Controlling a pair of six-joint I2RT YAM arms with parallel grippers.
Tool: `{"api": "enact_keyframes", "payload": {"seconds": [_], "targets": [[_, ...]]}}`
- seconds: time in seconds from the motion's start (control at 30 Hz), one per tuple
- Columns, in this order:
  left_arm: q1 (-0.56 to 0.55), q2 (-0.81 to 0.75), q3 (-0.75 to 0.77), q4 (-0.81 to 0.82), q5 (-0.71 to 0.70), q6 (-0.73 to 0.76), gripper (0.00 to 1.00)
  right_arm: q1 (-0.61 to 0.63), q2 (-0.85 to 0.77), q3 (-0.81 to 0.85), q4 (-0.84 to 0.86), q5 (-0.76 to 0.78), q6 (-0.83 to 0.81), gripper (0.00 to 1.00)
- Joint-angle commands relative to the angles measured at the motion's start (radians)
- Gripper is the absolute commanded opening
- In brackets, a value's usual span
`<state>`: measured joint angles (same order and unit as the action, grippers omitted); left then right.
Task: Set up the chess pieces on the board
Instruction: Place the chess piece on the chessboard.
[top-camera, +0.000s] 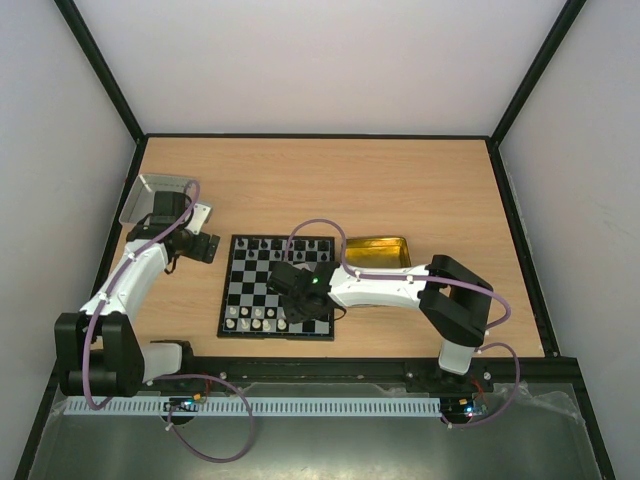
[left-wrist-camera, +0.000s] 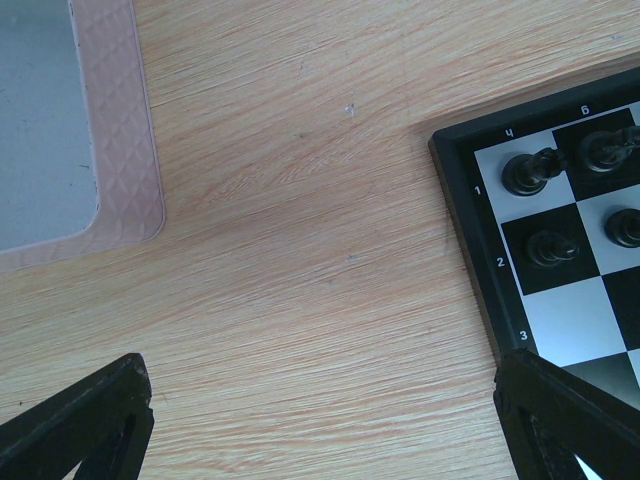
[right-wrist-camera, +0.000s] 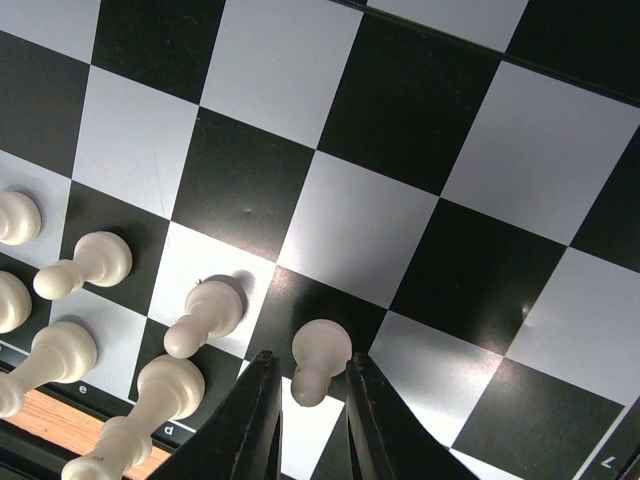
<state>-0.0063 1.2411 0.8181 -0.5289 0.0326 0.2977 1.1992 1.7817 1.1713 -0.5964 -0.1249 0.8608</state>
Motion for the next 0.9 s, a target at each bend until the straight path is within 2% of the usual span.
{"api": "enact_keyframes", "payload": {"seconds": [0.0, 0.87], "targets": [[-0.001, -0.012, 0.004, -0.003, -0.005, -0.006, 0.93, 0.01, 0.004, 0.02, -0.011, 0.011, 0.005, 0.18], [-0.001, -0.014, 0.003, -0.006, -0.012, -0.001, 0.94, 0.01, 0.011, 0.022, 0.008, -0.004, 0.006, 0.17]]}}
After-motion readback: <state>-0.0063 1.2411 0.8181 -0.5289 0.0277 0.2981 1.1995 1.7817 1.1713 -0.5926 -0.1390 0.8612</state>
